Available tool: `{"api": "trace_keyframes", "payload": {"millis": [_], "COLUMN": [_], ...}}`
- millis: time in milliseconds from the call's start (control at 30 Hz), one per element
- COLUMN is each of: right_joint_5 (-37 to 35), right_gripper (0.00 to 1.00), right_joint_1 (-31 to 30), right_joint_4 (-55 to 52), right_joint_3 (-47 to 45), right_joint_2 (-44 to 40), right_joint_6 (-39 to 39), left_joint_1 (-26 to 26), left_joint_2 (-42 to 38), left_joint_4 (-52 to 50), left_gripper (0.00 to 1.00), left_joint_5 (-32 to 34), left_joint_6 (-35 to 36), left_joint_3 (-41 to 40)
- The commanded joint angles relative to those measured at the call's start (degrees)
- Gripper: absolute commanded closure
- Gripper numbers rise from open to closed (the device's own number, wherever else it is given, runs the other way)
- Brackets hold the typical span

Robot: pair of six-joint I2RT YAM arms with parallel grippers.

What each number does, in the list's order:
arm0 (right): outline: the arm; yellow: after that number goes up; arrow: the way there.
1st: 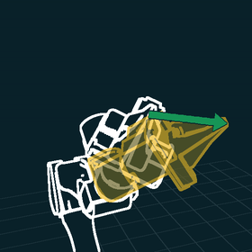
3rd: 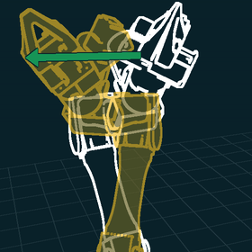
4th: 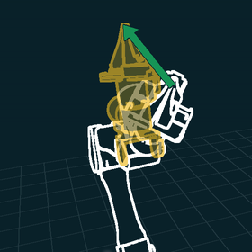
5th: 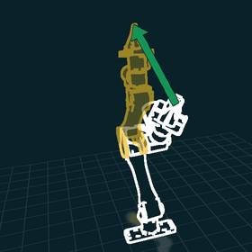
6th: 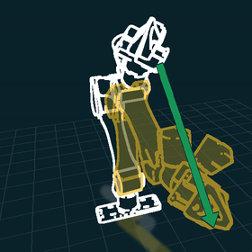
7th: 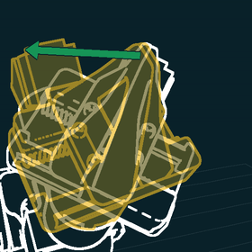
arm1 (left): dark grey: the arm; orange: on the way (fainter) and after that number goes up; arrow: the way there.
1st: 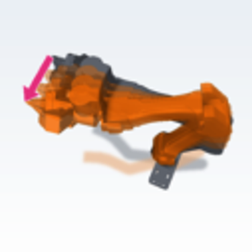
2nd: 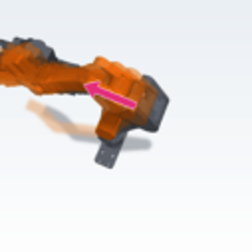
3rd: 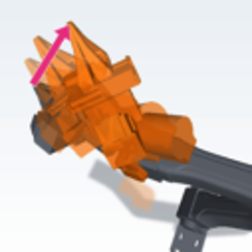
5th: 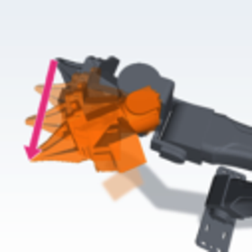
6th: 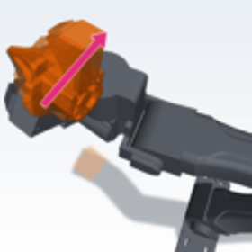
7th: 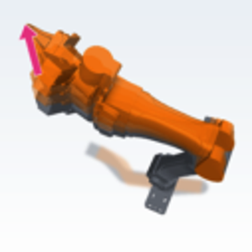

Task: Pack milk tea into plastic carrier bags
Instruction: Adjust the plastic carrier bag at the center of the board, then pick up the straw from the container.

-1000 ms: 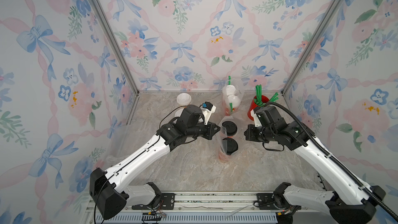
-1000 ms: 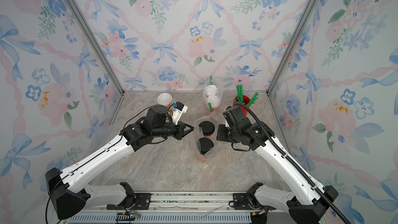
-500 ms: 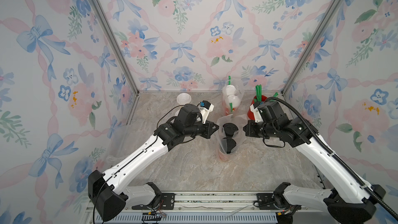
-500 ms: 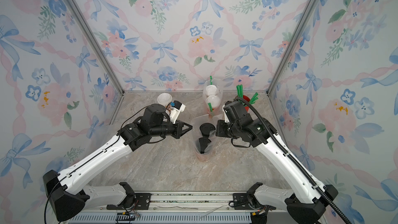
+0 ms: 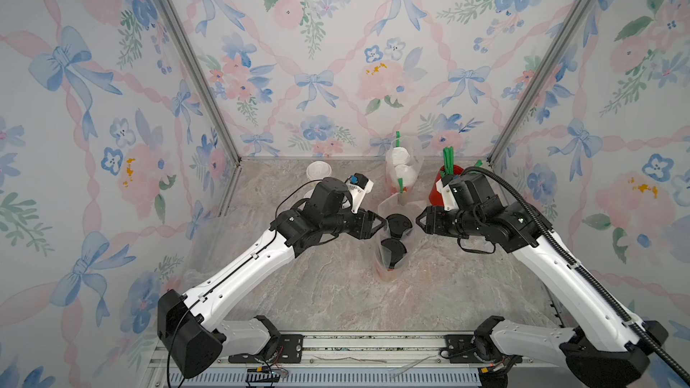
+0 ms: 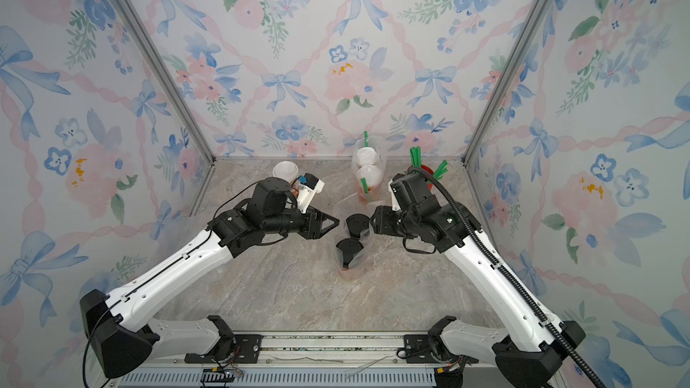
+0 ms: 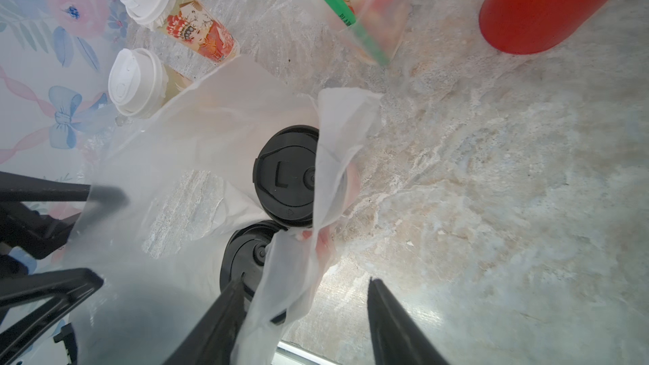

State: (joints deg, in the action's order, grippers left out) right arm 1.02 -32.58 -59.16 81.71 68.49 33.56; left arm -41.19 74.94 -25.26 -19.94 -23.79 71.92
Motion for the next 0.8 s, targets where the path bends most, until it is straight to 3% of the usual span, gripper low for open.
{"api": "trace_keyframes", "payload": {"millis": [0, 267, 433, 767], "right_joint_5": [-0.67, 0.01, 1.09, -0.3], "right_gripper": [0.41, 0.41, 0.45, 0.63], "right_joint_1": [3.08, 15.87, 25.33, 31.2], "right_joint_4": [-1.89, 2.2, 8.32, 17.13], "right_joint_3": [1.95, 5.59, 8.78, 16.81], "right_joint_2": [-0.76, 1.63, 7.35, 23.08], "right_joint_6": [-2.1, -9.68, -13.96, -21.3], "left_joint_1": [0.87, 2.68, 2.77, 2.8], "left_joint_2": [2.88, 7.49, 8.88, 9.34], "left_joint_4": [-3.22, -3.88, -3.79, -3.67], "left_gripper": [0.37, 0.4, 0.44, 0.48], "left_joint_5": [1.59, 3.51, 4.1, 4.12], "left_joint_6": [5.99, 8.04, 7.7, 5.88], "left_joint_3": [3.61, 8.24, 9.63, 9.54]}}
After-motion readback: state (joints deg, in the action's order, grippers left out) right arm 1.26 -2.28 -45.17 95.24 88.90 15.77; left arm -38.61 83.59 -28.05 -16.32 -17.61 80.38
